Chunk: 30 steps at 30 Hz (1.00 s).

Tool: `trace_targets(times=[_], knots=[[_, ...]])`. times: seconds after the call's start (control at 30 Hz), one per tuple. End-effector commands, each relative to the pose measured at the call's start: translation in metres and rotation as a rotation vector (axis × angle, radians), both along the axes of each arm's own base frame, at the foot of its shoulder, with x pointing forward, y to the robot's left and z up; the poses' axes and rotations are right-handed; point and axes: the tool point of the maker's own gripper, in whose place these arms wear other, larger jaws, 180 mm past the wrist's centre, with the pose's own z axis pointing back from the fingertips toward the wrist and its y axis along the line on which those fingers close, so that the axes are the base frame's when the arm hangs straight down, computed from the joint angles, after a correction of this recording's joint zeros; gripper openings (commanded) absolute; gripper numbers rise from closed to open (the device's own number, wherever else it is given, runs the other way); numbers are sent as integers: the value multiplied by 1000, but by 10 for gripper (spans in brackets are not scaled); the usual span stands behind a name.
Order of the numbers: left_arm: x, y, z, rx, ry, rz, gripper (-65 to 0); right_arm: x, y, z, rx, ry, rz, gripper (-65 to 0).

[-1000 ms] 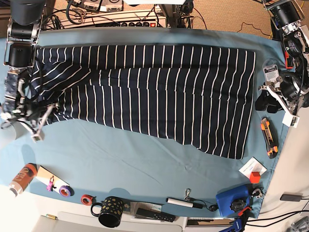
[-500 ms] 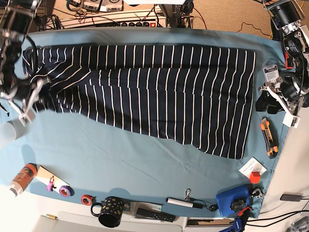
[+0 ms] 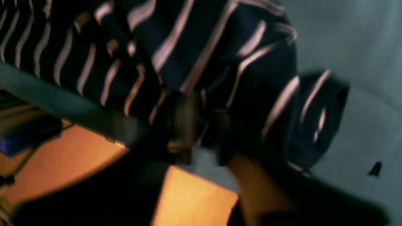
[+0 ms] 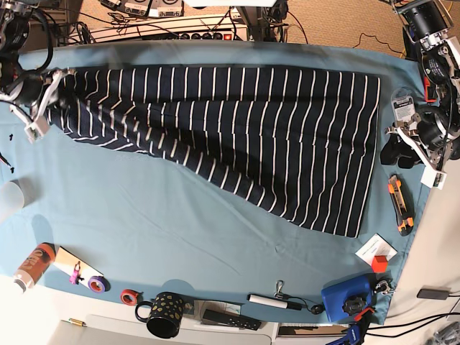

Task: Layout the t-shirt on the table in an organized manner, then fold the t-shirt properly
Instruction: 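Grasp the shirt's corner with the right gripper and pull it outward, then drag the gathered shirt end with the right gripper along the table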

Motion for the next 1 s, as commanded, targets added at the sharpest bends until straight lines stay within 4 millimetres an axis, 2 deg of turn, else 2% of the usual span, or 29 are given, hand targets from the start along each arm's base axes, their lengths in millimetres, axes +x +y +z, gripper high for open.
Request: trace_targets(times=[0.0, 0.07, 0.13, 0.23, 0.3, 0.4, 0.47, 0.57, 0.67, 0.83, 0.97], knots=[[9, 3, 16, 5, -61, -3, -341, 6, -4, 10, -19, -31, 13, -438], [9, 3, 16, 5, -60, -3, -341, 7, -1, 12, -2, -36, 16, -418], [9, 3, 16, 6, -59, -4, -341, 12, 14, 20, 88, -69, 39, -418], [9, 3, 16, 5, -59, -4, -341, 22, 48, 51, 294, -160, 101, -418], [9, 3, 16, 5, -59, -4, -341, 28, 56, 71, 325, -227, 122, -418], [9, 3, 16, 5, -59, -4, -341, 42, 46, 98, 272, -333, 118, -418], [9, 3, 16, 5, -60, -4, -341, 53, 18, 105, 152, -375, 59, -418], [9, 3, 16, 5, -59, -4, -341, 67, -35, 100, -45, -366, -84, -419], [9, 3, 16, 5, -60, -4, -341, 77, -70, 84, -47, -321, -239, -419], [9, 3, 16, 5, -60, -4, -341, 83, -86, 34, 118, -188, -360, -419], [9, 3, 16, 4, -60, -4, -341, 90, -80, -7, 208, -58, -394, -419]])
